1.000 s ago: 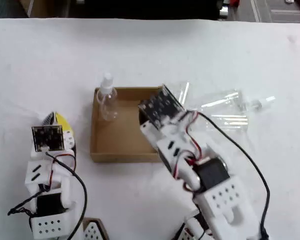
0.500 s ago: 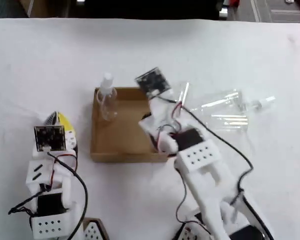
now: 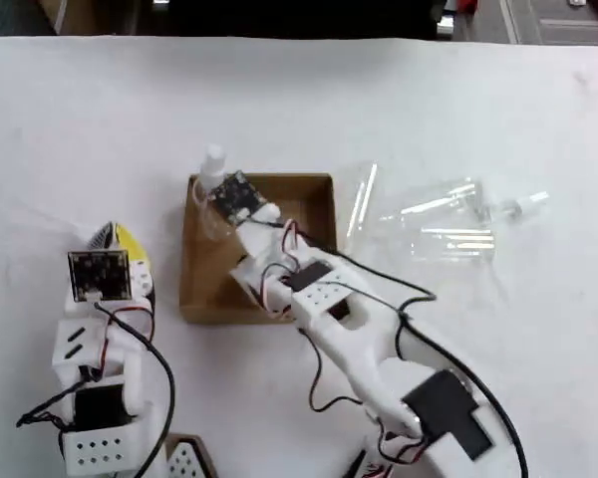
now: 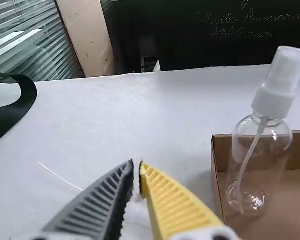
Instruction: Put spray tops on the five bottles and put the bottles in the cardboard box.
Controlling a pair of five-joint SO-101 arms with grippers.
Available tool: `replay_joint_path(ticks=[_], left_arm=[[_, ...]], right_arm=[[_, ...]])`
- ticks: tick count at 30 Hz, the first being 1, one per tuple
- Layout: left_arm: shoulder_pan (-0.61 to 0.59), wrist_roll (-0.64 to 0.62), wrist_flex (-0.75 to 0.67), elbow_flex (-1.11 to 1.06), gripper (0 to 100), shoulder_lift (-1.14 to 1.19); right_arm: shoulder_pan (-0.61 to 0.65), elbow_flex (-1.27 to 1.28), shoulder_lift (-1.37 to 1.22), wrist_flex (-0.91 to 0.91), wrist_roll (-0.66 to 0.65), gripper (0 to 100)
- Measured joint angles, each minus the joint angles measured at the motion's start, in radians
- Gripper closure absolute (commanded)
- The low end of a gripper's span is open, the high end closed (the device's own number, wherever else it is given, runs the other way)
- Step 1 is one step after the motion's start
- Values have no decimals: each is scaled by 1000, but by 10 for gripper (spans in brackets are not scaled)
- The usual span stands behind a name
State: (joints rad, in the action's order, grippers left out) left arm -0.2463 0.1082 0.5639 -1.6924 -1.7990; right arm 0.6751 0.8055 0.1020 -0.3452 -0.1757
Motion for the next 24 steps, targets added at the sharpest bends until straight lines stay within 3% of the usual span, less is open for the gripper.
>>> replay_joint_path(ticks=[14, 24], left_arm=[[0, 0, 0, 0, 976, 0], [0, 0, 0, 0, 976, 0]], right_arm=[[21, -106, -37, 49, -5, 982], [21, -110, -129, 189, -5, 982]])
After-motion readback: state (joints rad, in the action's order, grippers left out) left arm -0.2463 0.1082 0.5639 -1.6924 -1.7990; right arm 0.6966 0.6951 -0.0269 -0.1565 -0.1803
